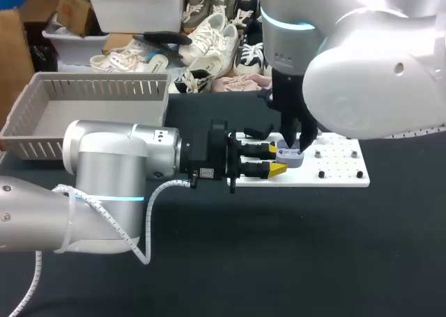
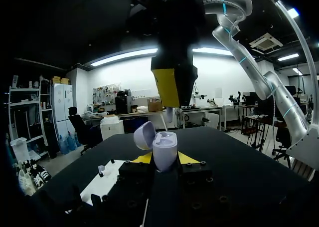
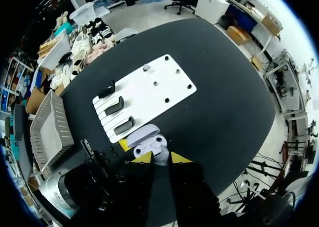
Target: Pick up each earbud case from the left stands, insert the matching earbuds, close the lid, and place the case in the box.
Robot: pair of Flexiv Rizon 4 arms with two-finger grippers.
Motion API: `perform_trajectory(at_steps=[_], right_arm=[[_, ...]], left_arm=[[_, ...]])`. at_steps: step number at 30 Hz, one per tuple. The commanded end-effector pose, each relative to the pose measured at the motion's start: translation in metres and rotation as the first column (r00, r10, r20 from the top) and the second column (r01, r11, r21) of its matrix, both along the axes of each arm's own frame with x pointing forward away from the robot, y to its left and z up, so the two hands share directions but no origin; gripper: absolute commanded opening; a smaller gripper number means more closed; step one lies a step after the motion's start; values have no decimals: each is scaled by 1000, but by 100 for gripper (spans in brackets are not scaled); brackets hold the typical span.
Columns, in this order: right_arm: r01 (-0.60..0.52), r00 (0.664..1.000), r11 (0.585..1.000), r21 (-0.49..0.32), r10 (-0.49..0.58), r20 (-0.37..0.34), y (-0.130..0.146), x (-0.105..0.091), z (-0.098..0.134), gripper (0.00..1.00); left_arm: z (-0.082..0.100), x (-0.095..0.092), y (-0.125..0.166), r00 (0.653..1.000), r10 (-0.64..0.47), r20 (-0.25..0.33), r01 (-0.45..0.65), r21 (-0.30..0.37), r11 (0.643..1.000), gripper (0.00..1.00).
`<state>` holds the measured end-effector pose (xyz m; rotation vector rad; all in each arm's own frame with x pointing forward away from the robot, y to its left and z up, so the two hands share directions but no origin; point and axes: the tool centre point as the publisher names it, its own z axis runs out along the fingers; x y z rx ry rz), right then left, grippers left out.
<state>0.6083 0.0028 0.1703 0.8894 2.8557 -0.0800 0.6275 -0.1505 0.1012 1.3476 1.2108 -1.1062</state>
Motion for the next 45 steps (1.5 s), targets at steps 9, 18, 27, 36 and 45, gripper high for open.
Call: perform_trajectory(at_steps=[9, 18, 27, 36, 45], right_arm=[[7, 1000, 1000, 1, -7, 2, 2, 3, -5, 0], [6, 1000, 1000, 3, -6, -6, 4, 5, -8, 0], [10, 1000, 1000, 0, -10, -14, 4, 8, -12, 0], [14, 1000, 1000, -3, -14, -22, 4, 8, -15, 0], [22, 999, 1000, -9, -22, -29, 2, 8, -20, 0]], left_arm=[[-1, 0, 0, 1000, 0, 0, 0, -2, 1000, 0], [-1, 0, 0, 1000, 0, 0, 0, -2, 1000, 0], [-1, 0, 0, 1000, 0, 0, 0, -2, 1000, 0], [-1, 0, 0, 1000, 0, 0, 0, -2, 1000, 0], [-1, 0, 0, 1000, 0, 0, 0, -2, 1000, 0]])
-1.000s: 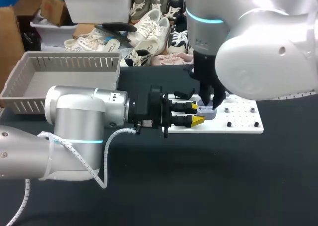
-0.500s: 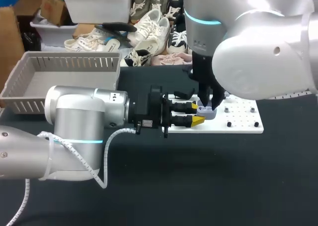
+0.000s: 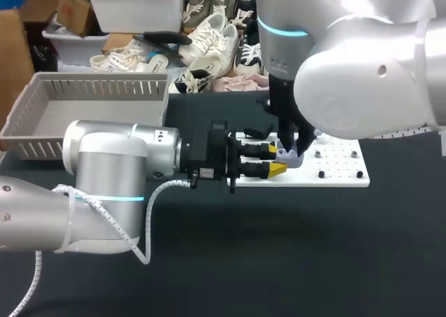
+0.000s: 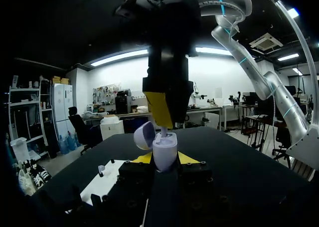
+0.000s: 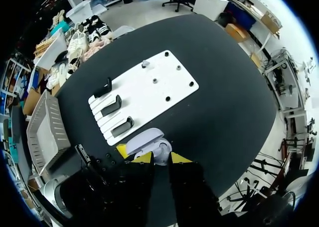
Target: Pick up each earbud case from the left stands, insert the matching earbuds, close the lid, and place the case in the box.
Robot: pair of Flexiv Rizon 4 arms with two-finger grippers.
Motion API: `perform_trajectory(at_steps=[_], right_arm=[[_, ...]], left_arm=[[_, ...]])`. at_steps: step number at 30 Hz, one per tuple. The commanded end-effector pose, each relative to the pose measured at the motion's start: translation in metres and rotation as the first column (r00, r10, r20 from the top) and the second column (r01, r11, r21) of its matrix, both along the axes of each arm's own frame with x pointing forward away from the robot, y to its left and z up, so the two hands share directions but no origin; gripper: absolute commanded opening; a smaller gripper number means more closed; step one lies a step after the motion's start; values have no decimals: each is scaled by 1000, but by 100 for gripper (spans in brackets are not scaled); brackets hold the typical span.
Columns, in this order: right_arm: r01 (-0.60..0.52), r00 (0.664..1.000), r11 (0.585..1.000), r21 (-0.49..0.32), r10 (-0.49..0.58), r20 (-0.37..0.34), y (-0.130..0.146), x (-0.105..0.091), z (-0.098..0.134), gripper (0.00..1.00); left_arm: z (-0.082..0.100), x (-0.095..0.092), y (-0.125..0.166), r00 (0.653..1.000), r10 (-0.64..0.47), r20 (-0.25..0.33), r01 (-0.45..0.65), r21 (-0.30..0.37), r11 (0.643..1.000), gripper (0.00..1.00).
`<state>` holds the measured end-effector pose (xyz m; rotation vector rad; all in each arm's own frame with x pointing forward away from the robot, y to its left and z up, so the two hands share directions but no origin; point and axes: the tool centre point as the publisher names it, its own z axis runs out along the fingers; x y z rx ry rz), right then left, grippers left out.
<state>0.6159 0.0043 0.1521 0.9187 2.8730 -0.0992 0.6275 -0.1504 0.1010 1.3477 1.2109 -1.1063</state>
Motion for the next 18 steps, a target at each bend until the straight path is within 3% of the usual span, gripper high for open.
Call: perform_trajectory(at_steps=[1, 15, 16, 18], right_arm=[[7, 1000, 1000, -6, -7, -2, 1, 1, -2, 0], [20, 1000, 1000, -16, -20, -10, 0, 3, -8, 0], [20, 1000, 1000, -17, -20, -11, 0, 3, -8, 3], [21, 1000, 1000, -17, -21, -12, 0, 3, -8, 25]], left_arm=[[-1, 1, 0, 1000, 0, 1, 0, -2, 1000, 0], [-1, 1, 0, 1000, 0, 1, 0, -2, 1000, 0], [-1, 1, 0, 1000, 0, 1, 0, -2, 1000, 0], [-1, 1, 0, 1000, 0, 1, 0, -2, 1000, 0]])
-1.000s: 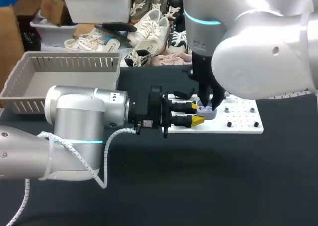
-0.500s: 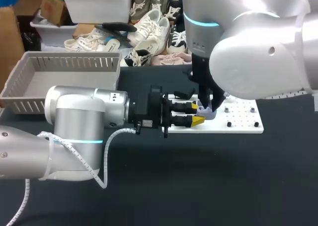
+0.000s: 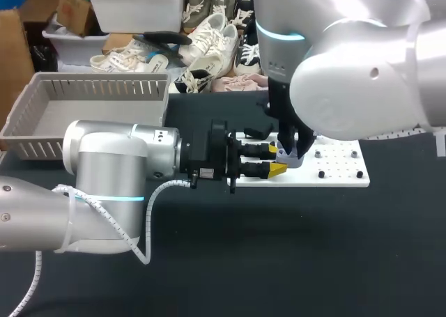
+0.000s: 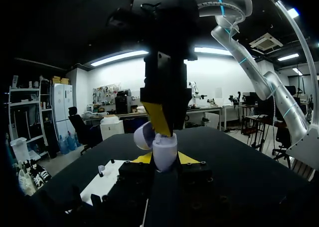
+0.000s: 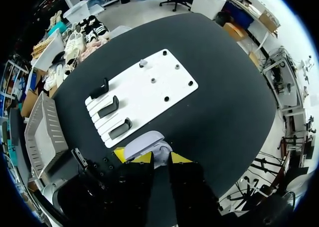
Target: Pick up each earbud case from the left stands, insert the matching earbuds, close the lid, and place the case in the box.
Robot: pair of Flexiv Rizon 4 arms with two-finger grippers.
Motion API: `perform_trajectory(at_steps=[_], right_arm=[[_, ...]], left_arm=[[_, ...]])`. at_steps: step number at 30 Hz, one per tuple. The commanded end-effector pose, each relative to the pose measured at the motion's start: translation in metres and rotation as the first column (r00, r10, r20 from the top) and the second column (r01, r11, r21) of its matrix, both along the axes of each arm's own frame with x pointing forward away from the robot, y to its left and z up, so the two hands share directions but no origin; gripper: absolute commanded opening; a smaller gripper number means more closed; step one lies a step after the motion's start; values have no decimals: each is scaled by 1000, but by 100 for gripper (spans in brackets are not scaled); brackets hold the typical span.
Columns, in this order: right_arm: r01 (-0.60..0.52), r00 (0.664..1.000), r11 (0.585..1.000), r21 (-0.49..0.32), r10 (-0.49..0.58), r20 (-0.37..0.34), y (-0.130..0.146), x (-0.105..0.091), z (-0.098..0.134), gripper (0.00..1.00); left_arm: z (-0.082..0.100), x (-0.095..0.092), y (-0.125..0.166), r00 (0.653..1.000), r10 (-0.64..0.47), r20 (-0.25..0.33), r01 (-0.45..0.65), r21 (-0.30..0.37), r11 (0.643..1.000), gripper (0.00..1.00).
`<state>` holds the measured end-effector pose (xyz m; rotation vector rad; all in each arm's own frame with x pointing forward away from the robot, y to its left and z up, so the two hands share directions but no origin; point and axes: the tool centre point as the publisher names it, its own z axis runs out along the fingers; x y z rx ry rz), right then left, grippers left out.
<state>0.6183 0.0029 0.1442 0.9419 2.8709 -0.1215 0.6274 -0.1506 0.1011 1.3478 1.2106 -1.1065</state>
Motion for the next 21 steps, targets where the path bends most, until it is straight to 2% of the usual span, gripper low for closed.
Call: perform_trajectory(at_steps=[1, 4, 7, 14, 21], right_arm=[[4, 1000, 1000, -5, -4, -3, 2, 1, 0, 27], [8, 1000, 1000, 9, -8, -1, 2, 0, 4, 36], [6, 1000, 1000, 13, -6, 5, 4, -1, 8, 38], [15, 998, 999, 51, -18, 60, 0, -4, 27, 41], [46, 995, 993, 113, -56, 86, -24, 9, 44, 44]], left_arm=[[-1, 1, 0, 1000, 0, 0, 0, -2, 1000, 0], [-1, 1, 0, 1000, 0, 0, 0, -2, 1000, 0], [-1, 1, 0, 1000, 0, 0, 0, -2, 1000, 0], [-1, 1, 0, 1000, 0, 0, 0, -2, 1000, 0], [-1, 1, 0, 1000, 0, 0, 0, -2, 1000, 0]])
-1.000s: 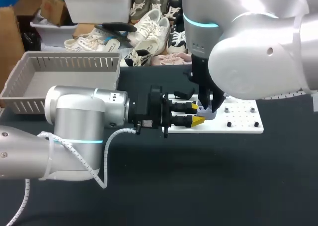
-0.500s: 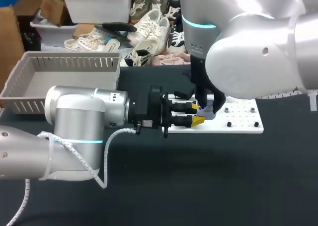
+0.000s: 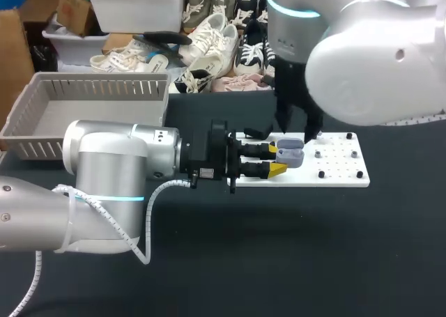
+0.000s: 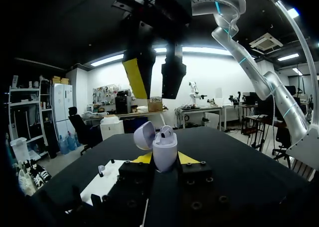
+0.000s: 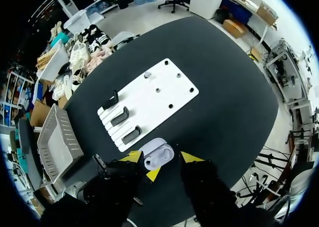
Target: Pick up each earbud case from the left stands, insert the matching earbuds, close the lid, and place the case in the box.
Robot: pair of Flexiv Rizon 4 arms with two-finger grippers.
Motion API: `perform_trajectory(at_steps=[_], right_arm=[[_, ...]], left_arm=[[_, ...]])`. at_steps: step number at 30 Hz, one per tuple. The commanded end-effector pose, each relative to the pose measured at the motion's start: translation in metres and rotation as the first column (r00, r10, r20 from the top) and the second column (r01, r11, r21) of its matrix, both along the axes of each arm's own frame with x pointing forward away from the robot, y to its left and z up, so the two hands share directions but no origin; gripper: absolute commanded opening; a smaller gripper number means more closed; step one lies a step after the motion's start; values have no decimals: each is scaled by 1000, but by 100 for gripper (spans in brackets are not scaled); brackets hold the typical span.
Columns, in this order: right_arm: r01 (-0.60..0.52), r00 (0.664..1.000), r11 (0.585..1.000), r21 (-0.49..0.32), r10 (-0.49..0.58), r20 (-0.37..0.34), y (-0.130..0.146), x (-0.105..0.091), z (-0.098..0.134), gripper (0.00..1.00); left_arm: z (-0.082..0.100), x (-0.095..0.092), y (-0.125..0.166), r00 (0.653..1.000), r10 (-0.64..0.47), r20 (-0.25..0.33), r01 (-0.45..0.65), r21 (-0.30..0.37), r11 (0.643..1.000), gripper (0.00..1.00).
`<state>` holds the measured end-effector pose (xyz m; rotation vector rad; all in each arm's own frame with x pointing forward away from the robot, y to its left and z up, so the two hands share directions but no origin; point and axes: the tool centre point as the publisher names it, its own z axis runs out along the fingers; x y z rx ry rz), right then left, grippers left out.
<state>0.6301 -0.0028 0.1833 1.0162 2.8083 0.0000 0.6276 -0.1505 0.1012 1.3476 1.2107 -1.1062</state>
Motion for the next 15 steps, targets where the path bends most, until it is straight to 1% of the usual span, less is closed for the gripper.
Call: perform_trajectory(at_steps=[1, 4, 8, 10, 12, 14, 15], right_arm=[[-4, 1000, 999, 45, 3, 28, -21, 1, 5, 45], [-20, 999, 997, 69, 18, 32, -27, 10, 6, 45], [-57, 998, 995, 86, 54, 45, -37, 31, 4, 46], [-74, 996, 994, 78, 70, 54, -41, 40, 3, 47], [-113, 992, 991, 71, 109, 64, -43, 50, 2, 49], [-156, 985, 987, 46, 152, 75, -45, 59, 0, 50], [-170, 983, 985, 35, 167, 80, -46, 63, -1, 53]], left_arm=[[-1, 0, 0, 1000, 0, 0, 0, -2, 1000, 0], [-1, 0, 0, 1000, 0, 0, 0, -2, 1000, 0], [-1, 0, 0, 1000, 0, 0, 0, -2, 1000, 0], [-1, 0, 0, 1000, 0, 0, 0, -2, 1000, 0], [-1, 0, 0, 1000, 0, 0, 0, -2, 1000, 0], [-1, 0, 0, 1000, 0, 0, 0, -2, 1000, 0], [-1, 0, 0, 1000, 0, 0, 0, -2, 1000, 0]])
